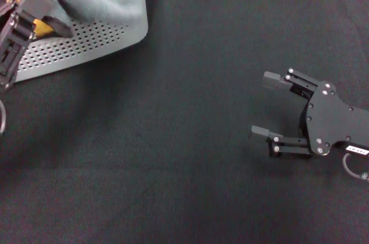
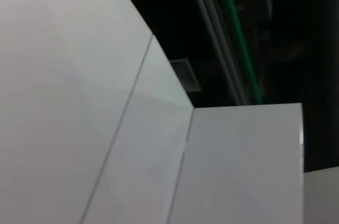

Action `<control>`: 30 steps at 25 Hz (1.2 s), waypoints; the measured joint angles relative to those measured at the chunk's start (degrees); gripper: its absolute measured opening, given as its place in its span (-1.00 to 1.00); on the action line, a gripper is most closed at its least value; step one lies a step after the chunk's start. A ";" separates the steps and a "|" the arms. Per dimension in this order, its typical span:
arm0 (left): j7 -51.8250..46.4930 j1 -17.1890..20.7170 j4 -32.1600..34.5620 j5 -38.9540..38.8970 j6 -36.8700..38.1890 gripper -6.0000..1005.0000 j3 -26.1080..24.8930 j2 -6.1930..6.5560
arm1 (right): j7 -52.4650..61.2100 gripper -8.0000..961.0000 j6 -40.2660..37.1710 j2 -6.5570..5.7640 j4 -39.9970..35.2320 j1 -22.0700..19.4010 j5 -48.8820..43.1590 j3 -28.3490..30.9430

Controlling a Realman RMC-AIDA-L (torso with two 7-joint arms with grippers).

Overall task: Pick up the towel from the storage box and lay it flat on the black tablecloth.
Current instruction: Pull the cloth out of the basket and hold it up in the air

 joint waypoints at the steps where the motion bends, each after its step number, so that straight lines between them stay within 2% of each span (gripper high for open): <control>1: -1.31 0.00 0.89 0.27 0.16 -0.96 -0.03 0.01 | 0.00 0.85 0.00 0.00 0.00 -0.01 -0.01 -0.03; 7: -6.15 -0.12 5.43 2.80 1.81 -0.96 -0.65 0.11 | 0.00 0.85 0.10 0.00 0.01 -0.03 0.00 -0.06; 14: -11.64 -1.11 5.25 4.79 1.67 -0.96 -3.26 0.33 | -0.08 0.85 -0.23 -0.01 0.01 0.00 0.08 0.15; 23: -18.42 -3.93 4.79 16.24 1.35 -0.96 -9.70 0.08 | -1.10 0.85 -1.19 -0.16 0.00 -0.06 0.16 0.29; 30: -20.15 -5.60 5.28 21.85 1.36 -0.96 -9.96 0.80 | -1.70 0.85 -0.82 -0.20 -0.09 0.46 0.17 0.59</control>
